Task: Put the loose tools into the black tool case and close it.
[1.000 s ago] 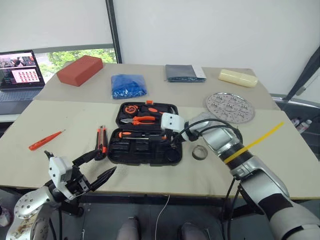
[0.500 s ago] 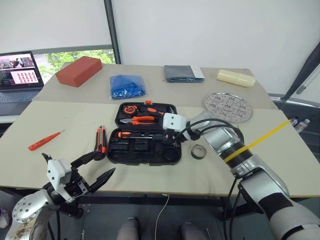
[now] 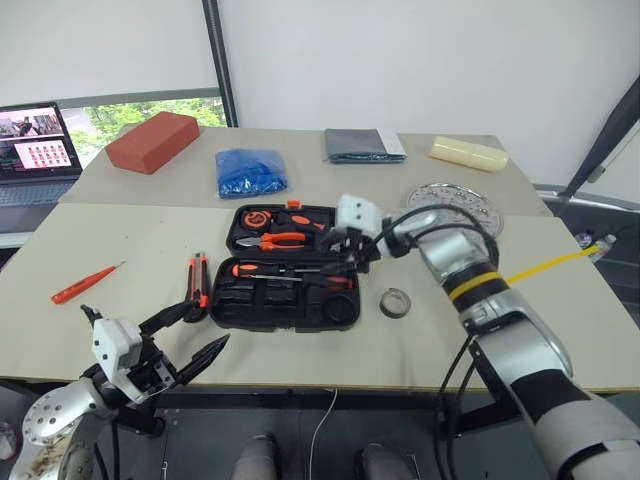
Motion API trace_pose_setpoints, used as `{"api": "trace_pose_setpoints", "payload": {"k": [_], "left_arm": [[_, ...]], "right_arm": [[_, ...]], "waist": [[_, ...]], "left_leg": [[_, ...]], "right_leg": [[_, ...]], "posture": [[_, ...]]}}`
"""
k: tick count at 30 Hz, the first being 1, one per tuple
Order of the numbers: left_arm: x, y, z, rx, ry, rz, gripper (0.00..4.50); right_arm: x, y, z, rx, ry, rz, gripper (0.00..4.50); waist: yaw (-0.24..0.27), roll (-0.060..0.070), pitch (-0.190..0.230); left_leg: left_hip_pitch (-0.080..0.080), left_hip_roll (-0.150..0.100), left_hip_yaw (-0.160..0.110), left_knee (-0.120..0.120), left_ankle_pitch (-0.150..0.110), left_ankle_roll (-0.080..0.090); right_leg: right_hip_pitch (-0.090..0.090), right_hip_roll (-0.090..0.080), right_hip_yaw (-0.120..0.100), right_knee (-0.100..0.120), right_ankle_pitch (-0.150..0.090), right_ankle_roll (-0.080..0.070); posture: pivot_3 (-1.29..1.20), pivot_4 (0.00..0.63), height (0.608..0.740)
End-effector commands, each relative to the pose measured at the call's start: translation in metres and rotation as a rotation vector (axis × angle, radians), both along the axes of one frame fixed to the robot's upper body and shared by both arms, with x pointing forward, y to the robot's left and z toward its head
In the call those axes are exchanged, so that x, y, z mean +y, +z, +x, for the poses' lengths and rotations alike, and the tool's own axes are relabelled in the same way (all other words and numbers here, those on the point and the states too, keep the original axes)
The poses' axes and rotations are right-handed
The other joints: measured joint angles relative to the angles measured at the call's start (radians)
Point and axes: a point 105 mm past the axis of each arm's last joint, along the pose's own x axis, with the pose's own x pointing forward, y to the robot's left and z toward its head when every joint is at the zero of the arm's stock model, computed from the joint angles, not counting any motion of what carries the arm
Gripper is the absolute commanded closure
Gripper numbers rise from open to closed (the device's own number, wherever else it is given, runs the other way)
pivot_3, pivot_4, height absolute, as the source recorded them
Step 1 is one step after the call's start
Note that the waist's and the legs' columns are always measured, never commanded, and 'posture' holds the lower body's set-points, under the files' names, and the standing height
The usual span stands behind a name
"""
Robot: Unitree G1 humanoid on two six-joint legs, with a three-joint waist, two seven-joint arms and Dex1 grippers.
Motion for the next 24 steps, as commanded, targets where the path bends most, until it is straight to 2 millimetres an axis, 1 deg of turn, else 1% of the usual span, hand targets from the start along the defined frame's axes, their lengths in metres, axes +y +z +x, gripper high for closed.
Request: {"api": "trace_pose_setpoints", "payload": {"k": [1,3,4,5,6,7,9,11,15,16,19,21,23,24], "left_arm": [[0.006,0.007,0.0,-0.042,0.025,0.013,0.0],[0.006,0.007,0.001,-0.041,0.028,0.015,0.0],[0.006,0.007,0.001,-0.041,0.029,0.015,0.0],[0.005,0.006,0.001,-0.041,0.03,0.017,0.0],[0.006,0.006,0.001,-0.04,0.031,0.018,0.0],[0.006,0.006,0.001,-0.04,0.031,0.02,0.0],[0.006,0.007,0.001,-0.039,0.034,0.024,0.0],[0.007,0.007,0.001,-0.04,0.039,0.028,0.0],[0.008,0.007,-0.001,-0.038,0.047,0.032,0.0],[0.008,0.006,-0.002,-0.037,0.05,0.033,0.0],[0.008,0.004,-0.002,-0.029,0.057,0.037,0.0],[0.008,0.003,-0.002,-0.025,0.067,0.04,0.0],[0.011,0.005,-0.003,-0.028,0.093,0.022,0.0],[0.013,0.006,-0.005,-0.025,0.11,0.0,0.0]], "right_arm": [[0.008,-0.003,0.007,0.031,-0.049,0.106,2.41],[0.015,-0.019,0.008,0.034,-0.062,0.109,3.0],[0.018,-0.026,0.007,0.036,-0.062,0.105,3.46],[0.023,-0.037,0.005,0.045,-0.063,0.099,3.74],[0.027,-0.044,0.004,0.05,-0.064,0.096,4.05],[0.029,-0.052,0.002,0.059,-0.062,0.085,4.45],[0.033,-0.068,-0.003,0.073,-0.054,0.053,4.45],[0.032,-0.08,-0.004,0.068,-0.059,0.013,4.45],[0.028,-0.094,-0.004,0.048,-0.055,-0.077,4.45],[0.03,-0.096,-0.005,0.046,-0.053,-0.088,4.45],[0.036,-0.105,-0.01,0.04,-0.034,-0.132,4.45],[0.04,-0.104,-0.011,0.036,-0.031,-0.113,4.45],[0.043,-0.091,-0.009,0.014,-0.034,-0.039,4.45],[0.043,-0.079,-0.007,-0.01,-0.032,0.023,4.45]], "waist": [[-0.002,0.0,0.0],[-0.003,0.0,0.0],[-0.004,0.0,0.0],[-0.004,0.0,0.0],[-0.003,0.0,0.0],[-0.003,0.0,0.0],[-0.003,0.0,0.0],[-0.004,0.0,0.0],[-0.007,0.0,0.0],[-0.007,0.0,0.0],[-0.009,0.0,-0.001],[-0.014,-0.001,-0.003],[-0.02,-0.003,-0.005],[-0.023,-0.003,-0.005]], "left_leg": [[0.001,0.0,0.0,0.0,-0.001,-0.002],[0.0,0.0,0.0,0.0,-0.001,-0.002],[0.001,0.0,0.0,0.0,-0.001,-0.002],[0.0,0.0,0.0,0.0,-0.001,-0.002],[0.0,0.0,0.0,0.0,-0.001,-0.002],[0.0,0.0,0.0,0.0,-0.001,-0.002],[0.0,0.0,0.0,0.0,-0.001,-0.002],[0.0,0.0,0.0,0.0,-0.001,-0.002],[0.008,0.0,0.0,-0.001,-0.001,-0.003],[0.011,0.0,0.0,-0.002,-0.002,-0.003],[0.012,0.0,0.0,-0.002,-0.002,-0.004],[0.013,0.0,0.0,-0.002,-0.002,-0.004],[0.014,0.001,0.0,-0.003,-0.002,-0.004],[0.015,0.001,0.0,-0.004,-0.002,-0.004]], "right_leg": [[0.0,0.0,0.0,0.0,0.0,0.0],[0.0,0.0,0.0,0.0,0.0,0.0],[0.0,0.0,0.0,0.0,0.0,0.0],[0.0,0.0,0.0,0.0,0.0,0.0],[0.0,0.0,0.0,0.0,0.0,0.0],[0.0,0.0,0.0,0.0,0.0,0.0],[0.0,0.0,0.0,0.0,0.0,0.0],[0.0,0.0,0.0,0.0,0.0,0.0],[0.004,0.0,0.0,0.0,0.0,0.0],[0.005,0.0,0.0,0.0,-0.001,-0.002],[0.005,-0.001,0.0,0.0,-0.004,-0.007],[0.005,0.0,0.0,0.0,-0.004,-0.007],[0.006,0.0,0.0,0.0,-0.003,-0.008],[0.006,0.0,0.0,0.0,-0.003,-0.008]], "posture": [[0.0,0.15,0.74],[0.0,0.15,0.74],[0.0,0.15,0.74],[0.0,0.15,0.74],[0.0,0.15,0.74],[0.0,0.15,0.74],[0.0,0.15,0.74],[0.0,0.15,0.74],[0.0,0.15,0.74],[0.0,0.15,0.74],[0.0,0.15,0.74],[0.0,0.15,0.74],[0.0,0.15,0.74],[0.0,0.15,0.74]]}}
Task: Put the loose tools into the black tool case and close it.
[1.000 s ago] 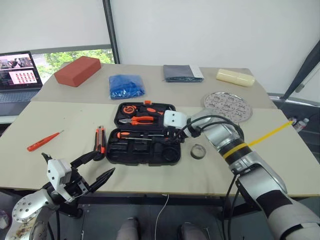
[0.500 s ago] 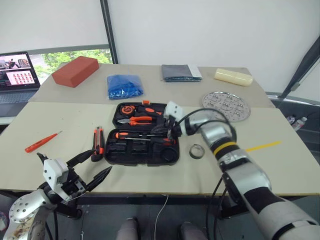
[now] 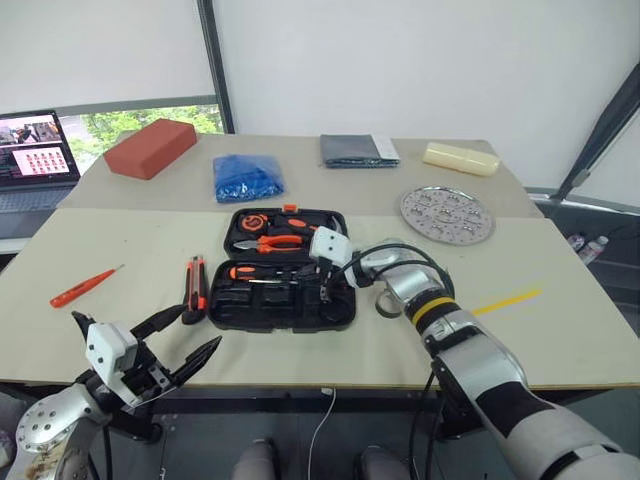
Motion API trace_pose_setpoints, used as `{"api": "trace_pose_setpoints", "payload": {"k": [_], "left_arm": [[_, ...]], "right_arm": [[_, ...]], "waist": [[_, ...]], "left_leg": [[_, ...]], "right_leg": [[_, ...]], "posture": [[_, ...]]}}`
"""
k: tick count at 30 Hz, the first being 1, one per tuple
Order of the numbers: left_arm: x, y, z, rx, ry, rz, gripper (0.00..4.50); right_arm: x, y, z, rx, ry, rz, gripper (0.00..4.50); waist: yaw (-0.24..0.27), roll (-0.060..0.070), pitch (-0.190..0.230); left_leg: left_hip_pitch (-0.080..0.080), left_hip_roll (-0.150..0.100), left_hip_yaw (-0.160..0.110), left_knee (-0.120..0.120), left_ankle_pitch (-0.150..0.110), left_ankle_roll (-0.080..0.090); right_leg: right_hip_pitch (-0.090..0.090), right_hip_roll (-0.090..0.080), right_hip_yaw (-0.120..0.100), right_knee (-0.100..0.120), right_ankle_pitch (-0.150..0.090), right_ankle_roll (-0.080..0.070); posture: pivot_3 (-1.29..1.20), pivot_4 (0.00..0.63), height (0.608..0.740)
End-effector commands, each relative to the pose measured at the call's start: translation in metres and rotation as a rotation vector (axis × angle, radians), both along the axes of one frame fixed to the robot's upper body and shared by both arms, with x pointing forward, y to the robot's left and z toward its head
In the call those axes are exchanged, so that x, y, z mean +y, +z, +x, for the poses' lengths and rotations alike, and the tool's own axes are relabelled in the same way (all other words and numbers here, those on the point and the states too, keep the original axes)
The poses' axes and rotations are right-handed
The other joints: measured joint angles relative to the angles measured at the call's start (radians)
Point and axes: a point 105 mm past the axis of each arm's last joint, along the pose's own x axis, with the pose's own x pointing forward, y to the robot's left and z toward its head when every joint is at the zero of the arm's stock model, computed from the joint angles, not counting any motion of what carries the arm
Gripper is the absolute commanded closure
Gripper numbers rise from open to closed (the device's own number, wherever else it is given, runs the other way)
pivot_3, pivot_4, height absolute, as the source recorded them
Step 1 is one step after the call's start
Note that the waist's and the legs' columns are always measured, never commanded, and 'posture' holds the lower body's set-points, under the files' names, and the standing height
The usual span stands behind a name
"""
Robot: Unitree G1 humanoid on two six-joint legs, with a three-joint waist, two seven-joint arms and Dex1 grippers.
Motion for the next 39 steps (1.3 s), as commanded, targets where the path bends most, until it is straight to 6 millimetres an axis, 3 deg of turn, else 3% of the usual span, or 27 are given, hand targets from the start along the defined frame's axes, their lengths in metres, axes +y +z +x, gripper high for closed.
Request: {"api": "trace_pose_setpoints", "payload": {"k": [1,3,7,11,16,17,22,26,33,36,39], "left_arm": [[0.007,0.015,-0.005,-0.054,0.056,-0.036,0.0],[0.017,0.018,-0.012,-0.061,0.107,-0.089,0.0],[0.052,0.012,-0.029,-0.051,0.293,-0.138,0.0],[0.089,0.003,-0.053,-0.048,0.488,-0.152,0.0],[0.149,-0.019,-0.109,-0.02,0.834,-0.216,0.0],[0.154,-0.022,-0.116,-0.017,0.87,-0.227,0.0],[0.17,-0.027,-0.131,-0.018,0.983,-0.292,0.0],[0.174,-0.016,-0.11,-0.021,0.957,-0.31,0.0],[0.188,0.022,-0.026,0.08,0.878,-0.23,0.0],[0.198,0.027,0.015,0.187,0.862,-0.162,0.0],[0.205,0.03,0.041,0.252,0.843,-0.126,0.0]], "right_arm": [[-0.002,0.007,-0.002,-0.011,0.014,0.108,4.45],[-0.011,0.037,0.0,-0.034,0.015,0.271,4.45],[-0.045,0.061,-0.013,-0.062,0.06,0.462,3.3],[-0.079,0.061,-0.029,-0.084,0.039,0.555,1.97],[-0.131,0.042,-0.062,-0.127,-0.026,0.622,0.22],[-0.136,0.039,-0.066,-0.099,-0.041,0.62,0.03],[-0.148,0.042,-0.08,-0.161,-0.104,0.643,0.03],[-0.146,0.044,-0.088,-0.174,-0.11,0.645,0.03],[-0.132,0.053,-0.092,-0.191,-0.08,0.65,0.03],[-0.127,0.059,-0.093,-0.196,-0.068,0.654,0.03],[-0.125,0.063,-0.092,-0.199,-0.065,0.654,0.03]], "waist": [[-0.005,0.0,0.0],[-0.006,0.0,0.0],[-0.002,0.0,0.001],[-0.002,-0.001,0.001],[-0.001,-0.002,0.001],[-0.002,-0.002,0.001],[-0.004,-0.003,0.002],[-0.001,-0.006,0.002],[0.023,-0.008,0.002],[0.024,-0.008,0.002],[0.024,-0.009,0.002]], "left_leg": [[0.0,0.0,0.0,-0.001,0.0,0.0],[-0.001,0.0,0.0,-0.001,0.0,0.0],[-0.007,0.0,0.0,-0.002,0.002,0.002],[-0.006,0.0,0.0,-0.003,0.002,0.004],[-0.006,0.0,0.001,-0.003,0.0,0.001],[-0.005,0.0,0.001,-0.003,0.0,0.001],[-0.001,0.0,0.0,-0.003,-0.001,-0.001],[0.001,-0.001,0.0,-0.003,-0.001,-0.002],[0.001,-0.001,0.002,-0.003,-0.001,-0.002],[0.001,-0.001,0.003,-0.003,-0.001,-0.002],[0.001,-0.001,0.003,-0.005,-0.001,-0.002]], "right_leg": [[0.0,0.0,0.0,0.0,0.0,0.0],[0.0,0.0,0.0,0.0,0.0,0.001],[-0.001,0.0,0.0,0.0,0.002,0.006],[0.0,0.0,0.0,-0.001,0.0,0.007],[0.0,-0.001,0.0,-0.002,-0.001,0.007],[0.0,-0.001,0.0,-0.002,-0.002,0.006],[-0.002,-0.002,-0.001,-0.002,-0.008,0.006],[-0.001,-0.005,-0.002,-0.004,-0.008,0.005],[-0.001,-0.007,-0.004,-0.004,-0.006,0.004],[-0.001,-0.007,-0.004,-0.004,-0.006,0.005],[-0.002,-0.004,-0.004,-0.004,-0.003,0.002]], "posture": [[0.0,0.15,0.74],[0.0,0.15,0.74],[0.0,0.15,0.74],[0.0,0.15,0.74],[0.0,0.15,0.74],[0.0,0.15,0.74],[0.0,0.15,0.74],[0.0,0.15,0.74],[0.0,0.15,0.74],[0.0,0.15,0.74],[0.0,0.15,0.74]]}}
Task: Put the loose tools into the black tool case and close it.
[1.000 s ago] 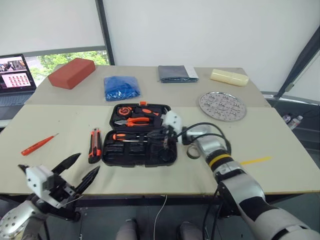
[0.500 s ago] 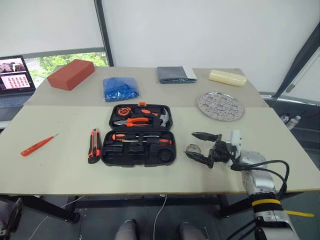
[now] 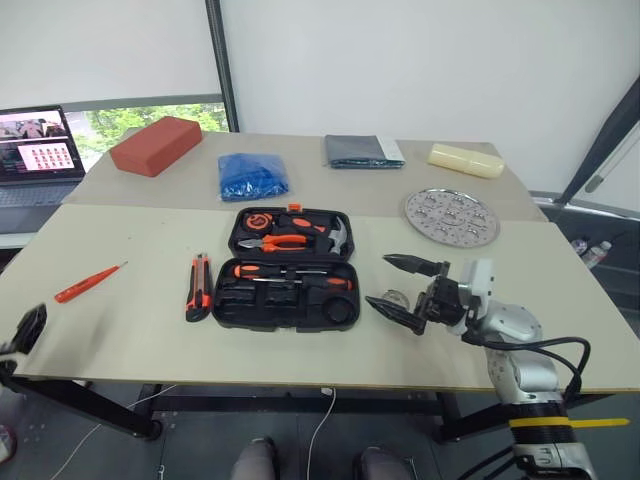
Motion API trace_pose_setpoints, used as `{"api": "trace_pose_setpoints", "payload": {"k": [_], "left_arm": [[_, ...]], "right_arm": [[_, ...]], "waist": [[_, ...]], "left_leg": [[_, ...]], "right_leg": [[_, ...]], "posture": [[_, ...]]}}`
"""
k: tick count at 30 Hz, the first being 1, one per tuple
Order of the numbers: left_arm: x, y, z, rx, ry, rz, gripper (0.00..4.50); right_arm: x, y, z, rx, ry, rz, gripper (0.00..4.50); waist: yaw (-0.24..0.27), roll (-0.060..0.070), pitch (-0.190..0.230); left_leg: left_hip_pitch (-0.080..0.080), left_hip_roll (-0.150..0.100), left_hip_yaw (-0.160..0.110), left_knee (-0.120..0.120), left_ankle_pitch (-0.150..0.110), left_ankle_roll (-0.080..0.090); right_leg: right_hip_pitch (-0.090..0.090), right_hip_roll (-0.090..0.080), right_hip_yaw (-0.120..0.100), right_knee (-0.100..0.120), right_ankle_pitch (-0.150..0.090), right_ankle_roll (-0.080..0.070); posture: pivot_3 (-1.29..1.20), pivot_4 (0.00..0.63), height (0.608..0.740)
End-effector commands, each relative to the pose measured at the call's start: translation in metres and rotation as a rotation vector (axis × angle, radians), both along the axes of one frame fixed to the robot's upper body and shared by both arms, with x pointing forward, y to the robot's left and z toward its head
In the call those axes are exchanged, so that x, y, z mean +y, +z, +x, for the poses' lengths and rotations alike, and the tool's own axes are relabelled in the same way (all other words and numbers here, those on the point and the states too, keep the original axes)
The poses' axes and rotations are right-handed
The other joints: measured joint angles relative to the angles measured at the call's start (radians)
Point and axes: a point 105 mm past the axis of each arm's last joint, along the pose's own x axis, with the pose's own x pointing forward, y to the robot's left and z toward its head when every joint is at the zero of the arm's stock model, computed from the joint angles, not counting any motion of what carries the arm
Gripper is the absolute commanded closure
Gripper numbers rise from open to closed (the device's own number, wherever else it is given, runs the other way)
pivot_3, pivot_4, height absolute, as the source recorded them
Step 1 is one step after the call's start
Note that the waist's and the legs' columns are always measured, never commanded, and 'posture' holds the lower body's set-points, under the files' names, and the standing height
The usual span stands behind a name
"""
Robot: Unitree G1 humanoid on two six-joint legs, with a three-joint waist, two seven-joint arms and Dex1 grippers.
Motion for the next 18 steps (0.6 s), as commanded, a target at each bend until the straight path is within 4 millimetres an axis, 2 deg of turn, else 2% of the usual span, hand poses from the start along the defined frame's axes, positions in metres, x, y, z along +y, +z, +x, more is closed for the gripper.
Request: {"api": "trace_pose_setpoints", "payload": {"k": [1,3,7,10,16,18], "left_arm": [[0.011,-0.005,0.027,0.113,-0.014,-0.007,0.0],[0.015,-0.007,0.043,0.145,-0.021,-0.02,0.0],[0.02,-0.019,0.063,0.231,0.005,-0.029,0.0],[0.022,-0.025,0.069,0.269,0.034,-0.025,0.0],[0.01,-0.044,0.073,0.349,-0.026,-0.072,0.0],[0.004,-0.046,0.074,0.356,-0.066,-0.079,0.52]], "right_arm": [[0.0,0.019,-0.003,-0.059,0.002,0.013,0.03],[-0.002,0.021,-0.003,-0.062,-0.007,0.01,0.03],[-0.007,0.025,-0.006,-0.073,-0.034,-0.004,0.03],[-0.011,0.029,-0.009,-0.08,-0.059,-0.007,0.03],[-0.017,0.033,-0.017,-0.079,-0.099,-0.013,0.03],[-0.018,0.033,-0.019,-0.077,-0.103,-0.014,0.0]], "waist": [[-0.002,0.0,0.0],[-0.002,-0.001,0.0],[-0.001,-0.002,0.0],[-0.002,-0.004,0.001],[0.003,-0.005,0.002],[0.004,-0.005,0.002]], "left_leg": [[0.0,0.0,0.0,-0.001,0.0,0.0],[0.0,0.0,0.001,-0.003,0.0,0.0],[-0.002,0.001,0.0,-0.005,0.002,-0.001],[-0.003,0.001,0.0,-0.005,0.004,0.001],[-0.003,0.0,0.0,-0.004,0.002,-0.002],[-0.003,0.0,0.0,-0.004,0.002,-0.003]], "right_leg": [[0.0,0.0,0.0,0.0,0.001,-0.001],[0.0,0.001,0.0,-0.001,0.004,0.005],[0.001,0.003,0.001,0.002,0.003,0.006],[0.0,0.004,0.001,0.002,0.003,0.006],[0.001,0.003,0.001,0.002,0.002,0.007],[0.001,0.003,0.001,0.002,0.002,0.008]], "posture": [[0.0,0.15,0.74],[0.0,0.15,0.74],[0.0,0.15,0.74],[0.0,0.15,0.74],[0.0,0.15,0.74],[0.0,0.15,0.74]]}}
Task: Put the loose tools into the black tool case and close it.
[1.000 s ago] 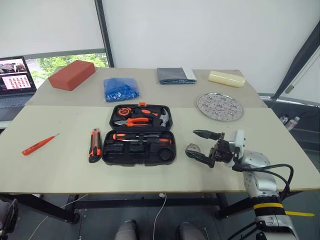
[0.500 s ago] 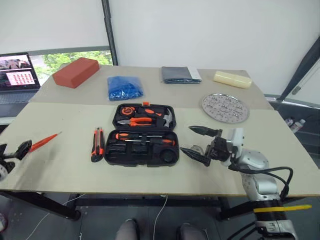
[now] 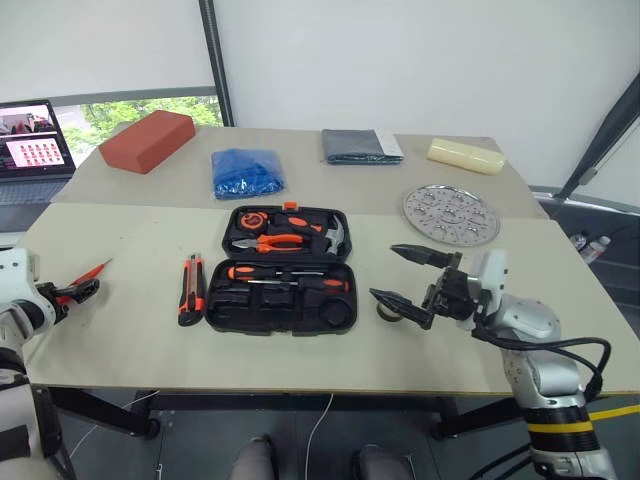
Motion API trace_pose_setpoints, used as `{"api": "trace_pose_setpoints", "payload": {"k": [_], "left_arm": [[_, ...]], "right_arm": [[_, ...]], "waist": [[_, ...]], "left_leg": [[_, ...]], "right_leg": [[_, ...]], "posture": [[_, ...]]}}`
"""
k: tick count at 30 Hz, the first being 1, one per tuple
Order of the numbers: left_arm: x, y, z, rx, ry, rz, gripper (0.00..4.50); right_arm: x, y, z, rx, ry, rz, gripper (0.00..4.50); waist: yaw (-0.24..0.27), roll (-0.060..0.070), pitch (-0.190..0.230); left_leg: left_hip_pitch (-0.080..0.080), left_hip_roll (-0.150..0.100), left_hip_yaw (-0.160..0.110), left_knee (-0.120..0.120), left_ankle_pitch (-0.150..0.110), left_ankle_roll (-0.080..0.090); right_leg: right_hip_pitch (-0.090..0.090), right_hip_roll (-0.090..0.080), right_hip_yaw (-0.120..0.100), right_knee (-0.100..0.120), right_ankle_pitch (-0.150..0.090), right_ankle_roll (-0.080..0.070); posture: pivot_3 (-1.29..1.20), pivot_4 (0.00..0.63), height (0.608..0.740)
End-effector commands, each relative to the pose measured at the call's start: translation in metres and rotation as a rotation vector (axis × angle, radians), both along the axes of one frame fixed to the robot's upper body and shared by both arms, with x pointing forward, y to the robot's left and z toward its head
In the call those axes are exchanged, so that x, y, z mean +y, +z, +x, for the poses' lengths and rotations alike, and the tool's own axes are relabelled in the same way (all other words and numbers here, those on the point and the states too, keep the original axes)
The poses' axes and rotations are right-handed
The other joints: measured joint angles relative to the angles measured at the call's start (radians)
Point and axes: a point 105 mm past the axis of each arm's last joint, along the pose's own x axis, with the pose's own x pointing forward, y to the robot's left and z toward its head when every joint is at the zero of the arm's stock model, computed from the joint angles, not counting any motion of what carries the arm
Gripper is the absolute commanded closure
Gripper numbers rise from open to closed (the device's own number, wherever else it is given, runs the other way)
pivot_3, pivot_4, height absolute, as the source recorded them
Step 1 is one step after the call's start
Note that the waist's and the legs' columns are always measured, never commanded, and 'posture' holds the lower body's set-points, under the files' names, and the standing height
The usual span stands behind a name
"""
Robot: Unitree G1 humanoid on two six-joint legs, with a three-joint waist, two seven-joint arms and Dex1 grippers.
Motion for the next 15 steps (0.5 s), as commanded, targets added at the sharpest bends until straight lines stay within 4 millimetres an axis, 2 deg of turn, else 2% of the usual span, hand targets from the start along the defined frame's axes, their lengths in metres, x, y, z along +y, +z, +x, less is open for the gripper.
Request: {"api": "trace_pose_setpoints", "payload": {"k": [1,7,10,13,15], "left_arm": [[-0.005,-0.007,-0.003,0.038,-0.061,-0.016,0.83],[-0.008,-0.01,-0.006,0.012,-0.104,-0.026,2.85],[-0.012,0.006,-0.006,-0.128,-0.185,-0.01,3.95],[-0.02,0.018,-0.011,-0.211,-0.322,0.006,4.02],[-0.033,0.032,-0.012,-0.276,-0.458,0.033,4.02]], "right_arm": [[-0.004,0.015,-0.008,-0.043,-0.006,0.024,0.0],[-0.004,0.011,-0.011,-0.018,0.016,0.009,0.0],[-0.004,0.01,-0.01,-0.005,0.033,0.001,0.0],[-0.005,0.01,-0.009,0.0,0.047,-0.005,0.0],[-0.006,0.012,-0.009,-0.007,0.053,-0.01,0.0]], "waist": [[0.001,0.0,0.0],[0.008,0.0,0.0],[0.01,0.0,0.0],[0.01,0.0,0.0],[0.011,-0.001,0.0]], "left_leg": [[0.0,0.0,0.0,0.0,0.0,0.0],[0.0,0.0,0.0,0.001,0.001,-0.001],[0.0,0.0,0.0,0.002,0.001,-0.001],[0.0,0.0,0.0,0.002,0.001,-0.001],[0.0,0.0,0.0,0.002,0.001,-0.001]], "right_leg": [[0.0,0.0,0.0,0.0,0.0,0.001],[0.001,0.0,0.0,0.001,-0.001,0.003],[0.001,-0.001,0.0,0.001,-0.001,0.002],[0.001,-0.001,0.0,0.001,0.001,-0.001],[0.0,0.0,0.0,0.001,0.001,-0.001]], "posture": [[0.0,0.15,0.74],[0.0,0.15,0.74],[0.0,0.15,0.74],[0.0,0.15,0.74],[0.0,0.15,0.74]]}}
